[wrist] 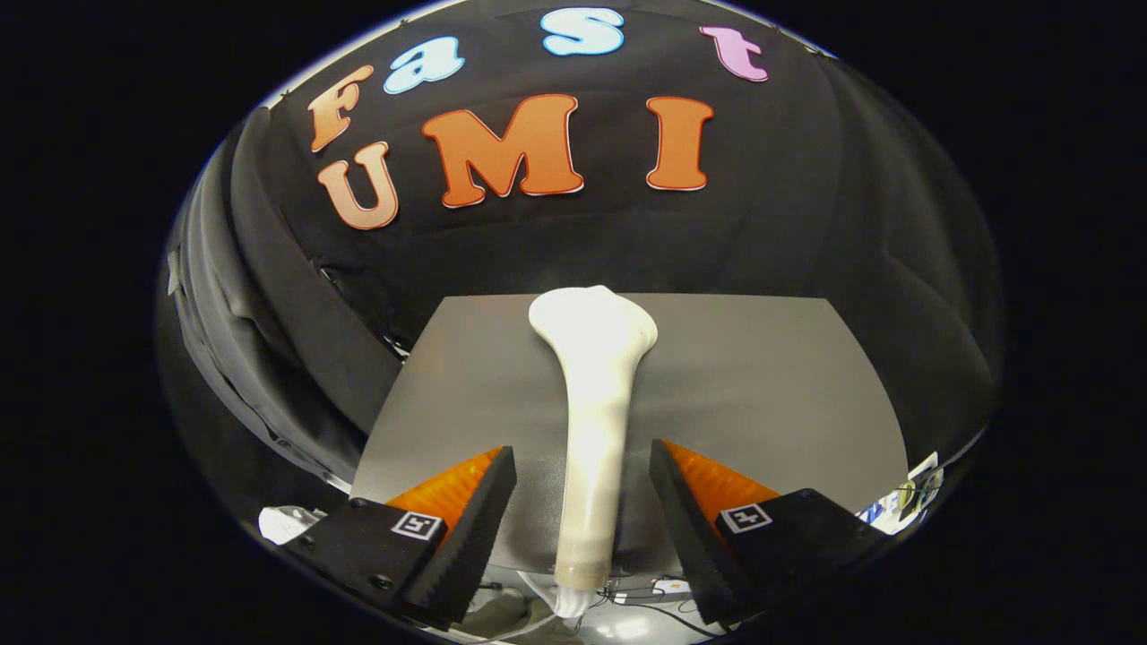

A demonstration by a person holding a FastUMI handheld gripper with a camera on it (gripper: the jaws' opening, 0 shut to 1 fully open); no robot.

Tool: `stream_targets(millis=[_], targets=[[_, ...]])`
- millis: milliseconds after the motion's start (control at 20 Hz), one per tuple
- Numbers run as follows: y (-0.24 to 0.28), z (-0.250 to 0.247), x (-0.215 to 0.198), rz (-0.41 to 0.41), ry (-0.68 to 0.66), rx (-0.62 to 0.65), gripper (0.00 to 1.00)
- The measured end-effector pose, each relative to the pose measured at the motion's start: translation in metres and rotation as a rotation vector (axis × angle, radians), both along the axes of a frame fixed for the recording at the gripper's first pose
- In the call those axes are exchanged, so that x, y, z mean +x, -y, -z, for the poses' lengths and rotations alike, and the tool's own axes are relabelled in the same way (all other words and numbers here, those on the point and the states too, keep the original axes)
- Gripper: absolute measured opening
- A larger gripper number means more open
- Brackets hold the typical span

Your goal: Iron the clothes twice with a garment steamer, once on the left side and once on the right side.

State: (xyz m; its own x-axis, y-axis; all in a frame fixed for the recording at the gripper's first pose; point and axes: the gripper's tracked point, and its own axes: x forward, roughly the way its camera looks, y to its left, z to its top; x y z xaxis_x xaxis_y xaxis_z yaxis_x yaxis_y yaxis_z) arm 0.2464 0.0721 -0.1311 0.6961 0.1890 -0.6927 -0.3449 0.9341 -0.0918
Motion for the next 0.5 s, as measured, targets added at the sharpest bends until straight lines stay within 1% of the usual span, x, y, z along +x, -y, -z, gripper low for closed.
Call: stream_targets(millis=[250, 400, 500], targets=[[0.004, 0.013, 0.008, -0.008, -0.032, 0.003, 0.78], [0.003, 0.018, 0.015, -0.010, -0.047, 0.005, 0.71], [0.003, 0.019, 0.018, -0.008, -0.048, 0.009, 0.61]])
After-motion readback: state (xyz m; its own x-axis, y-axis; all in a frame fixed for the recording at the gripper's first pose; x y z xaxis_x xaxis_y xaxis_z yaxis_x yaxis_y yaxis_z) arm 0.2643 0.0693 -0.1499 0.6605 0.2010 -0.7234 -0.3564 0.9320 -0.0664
